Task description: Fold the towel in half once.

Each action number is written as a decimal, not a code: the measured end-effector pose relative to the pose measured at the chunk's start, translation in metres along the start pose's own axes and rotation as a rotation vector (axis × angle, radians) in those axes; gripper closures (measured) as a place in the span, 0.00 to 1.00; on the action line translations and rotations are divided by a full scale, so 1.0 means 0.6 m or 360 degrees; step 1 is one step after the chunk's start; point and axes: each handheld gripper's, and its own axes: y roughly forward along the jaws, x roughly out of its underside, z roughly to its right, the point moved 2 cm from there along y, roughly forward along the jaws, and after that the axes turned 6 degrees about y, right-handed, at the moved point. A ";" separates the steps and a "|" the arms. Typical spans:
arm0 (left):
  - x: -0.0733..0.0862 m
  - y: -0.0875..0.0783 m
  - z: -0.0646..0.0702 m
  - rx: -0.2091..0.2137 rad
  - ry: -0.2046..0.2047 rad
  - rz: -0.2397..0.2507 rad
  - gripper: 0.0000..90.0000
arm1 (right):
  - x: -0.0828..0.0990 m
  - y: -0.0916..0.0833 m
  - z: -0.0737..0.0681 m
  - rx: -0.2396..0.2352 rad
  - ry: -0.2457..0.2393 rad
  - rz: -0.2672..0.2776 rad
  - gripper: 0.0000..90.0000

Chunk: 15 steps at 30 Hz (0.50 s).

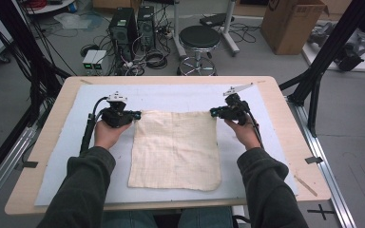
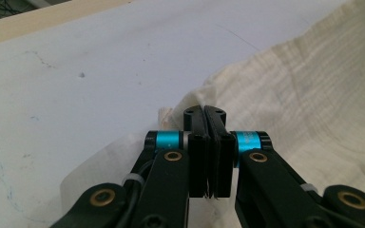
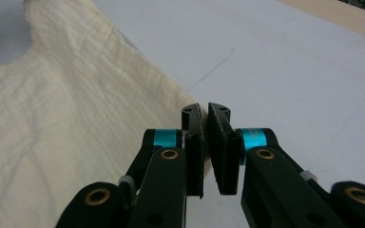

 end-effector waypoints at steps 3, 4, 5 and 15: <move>0.005 -0.009 0.013 0.0006 0.0026 0.0026 0.97 | 0.001 -0.009 -0.009 -0.0013 -0.0025 0.0009 0.94; 0.006 -0.012 0.016 0.0003 0.0057 0.0012 0.97 | 0.002 -0.012 -0.011 -0.0021 -0.0028 0.0013 0.94; 0.008 -0.015 0.020 0.0004 0.0077 0.0010 0.97 | 0.002 -0.015 -0.014 -0.0028 -0.0030 0.0021 0.94; 0.021 -0.044 0.041 0.0021 0.0139 0.0063 0.97 | 0.022 -0.039 -0.030 -0.0071 -0.0062 0.0069 0.94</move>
